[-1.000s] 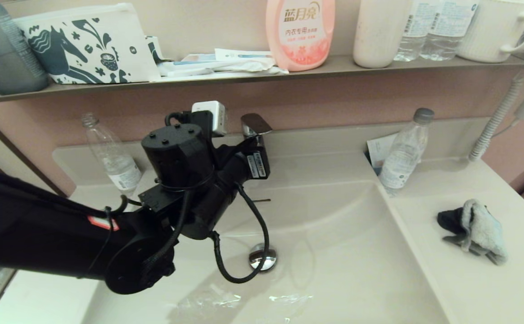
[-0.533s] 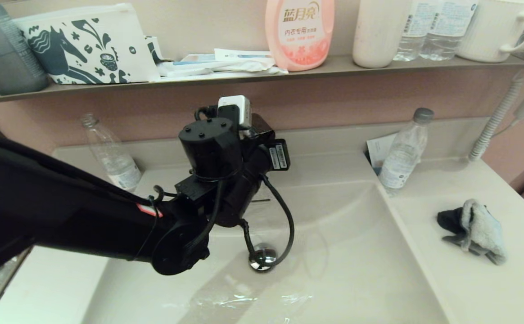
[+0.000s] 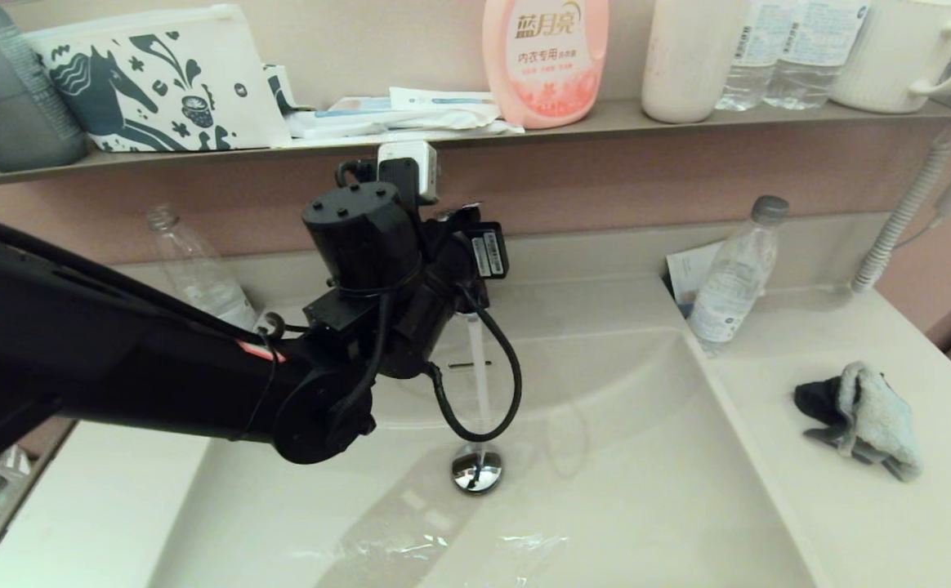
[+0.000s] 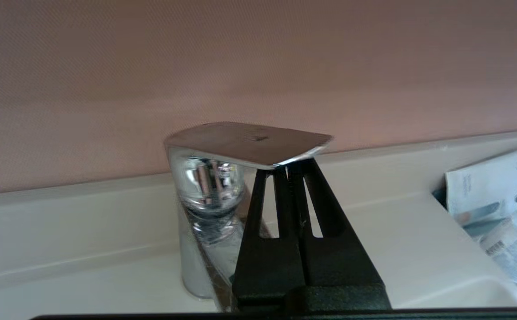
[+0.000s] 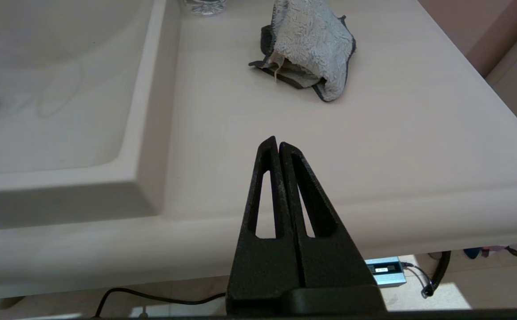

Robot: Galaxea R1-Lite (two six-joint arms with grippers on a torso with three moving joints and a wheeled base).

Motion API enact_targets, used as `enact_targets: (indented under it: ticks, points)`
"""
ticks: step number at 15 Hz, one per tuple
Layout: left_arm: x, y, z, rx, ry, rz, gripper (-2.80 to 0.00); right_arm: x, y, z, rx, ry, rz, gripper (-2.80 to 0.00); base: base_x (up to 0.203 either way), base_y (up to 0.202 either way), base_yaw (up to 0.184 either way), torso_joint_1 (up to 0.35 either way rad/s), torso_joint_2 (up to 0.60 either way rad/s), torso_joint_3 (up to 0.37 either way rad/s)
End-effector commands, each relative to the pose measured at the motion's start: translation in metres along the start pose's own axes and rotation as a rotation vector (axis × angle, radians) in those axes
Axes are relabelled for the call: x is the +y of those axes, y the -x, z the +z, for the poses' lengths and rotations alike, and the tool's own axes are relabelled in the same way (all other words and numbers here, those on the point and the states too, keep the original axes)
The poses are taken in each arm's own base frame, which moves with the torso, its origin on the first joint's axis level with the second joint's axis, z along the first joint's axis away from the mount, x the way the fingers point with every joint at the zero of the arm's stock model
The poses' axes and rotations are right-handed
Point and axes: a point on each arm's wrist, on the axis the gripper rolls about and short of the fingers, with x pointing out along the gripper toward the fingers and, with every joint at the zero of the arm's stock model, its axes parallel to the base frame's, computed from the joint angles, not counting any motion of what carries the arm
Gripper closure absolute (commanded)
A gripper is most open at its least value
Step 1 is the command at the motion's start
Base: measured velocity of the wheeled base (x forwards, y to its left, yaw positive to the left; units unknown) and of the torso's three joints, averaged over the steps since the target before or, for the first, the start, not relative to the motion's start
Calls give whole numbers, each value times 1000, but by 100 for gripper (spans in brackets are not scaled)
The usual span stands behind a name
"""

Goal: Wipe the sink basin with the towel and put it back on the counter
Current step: Turn on the faucet, then turn off the faucet

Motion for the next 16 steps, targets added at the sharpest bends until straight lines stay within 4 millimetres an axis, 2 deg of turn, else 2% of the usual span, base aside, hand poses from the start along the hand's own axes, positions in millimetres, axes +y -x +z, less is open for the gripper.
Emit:
enact_targets:
  ticks: [1,4,8,11,13,16]
  points:
    - [1,5,7,-14,8,0,0,0,0,0,0,0,1,0,0,0,0,0,0,0]
    - [1,14,-4,11,-1,-8,0,0,0,0,0,0,1,0,0,0,0,0,0,0]
    - [4,19,6,-25,12,-7,0,0,0,0,0,0,1,0,0,0,0,0,0,0]
    - [7,21,4,-19,-13,-5,0,0,0,0,0,0,1,0,0,0,0,0,0,0]
    - [6,27,15,-39,-3,-14,0,0,0,0,0,0,1,0,0,0,0,0,0,0]
    - [8,37,13,-18,-16,-23,0,0,0,0,0,0,1,0,0,0,0,0,0,0]
